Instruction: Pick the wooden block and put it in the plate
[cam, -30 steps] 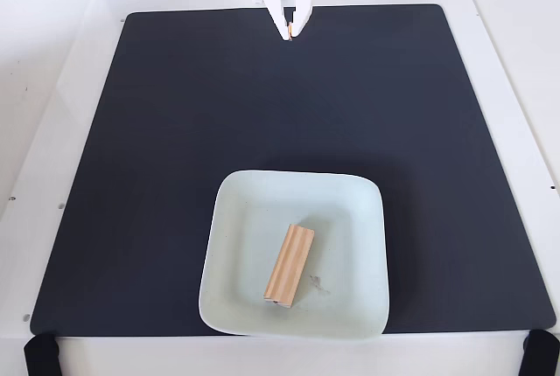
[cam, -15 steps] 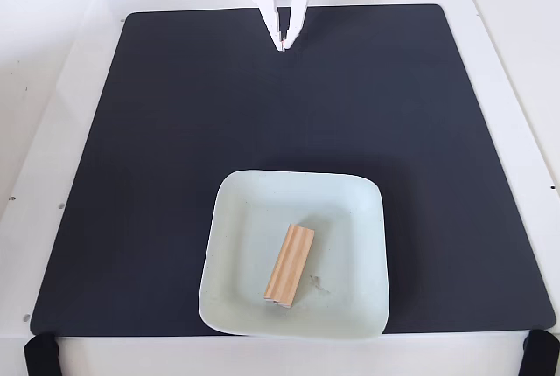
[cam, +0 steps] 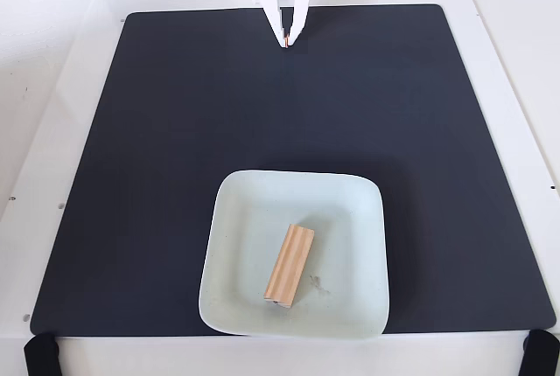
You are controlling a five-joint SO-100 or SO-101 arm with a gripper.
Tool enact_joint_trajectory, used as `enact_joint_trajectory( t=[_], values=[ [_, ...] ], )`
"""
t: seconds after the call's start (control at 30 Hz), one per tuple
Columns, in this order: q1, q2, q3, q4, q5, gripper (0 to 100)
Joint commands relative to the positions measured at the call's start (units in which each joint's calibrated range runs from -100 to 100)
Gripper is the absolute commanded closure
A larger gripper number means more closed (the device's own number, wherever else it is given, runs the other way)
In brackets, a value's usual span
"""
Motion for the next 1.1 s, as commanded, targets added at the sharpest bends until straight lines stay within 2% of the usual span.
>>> enact_joint_trajectory(
  t=[0.0, 1.07],
  values=[
    [-0.11, -0.35, 0.25, 0.38, 0.23, 99],
    [-0.11, 0.33, 0.25, 0.56, -0.09, 99]
  ],
)
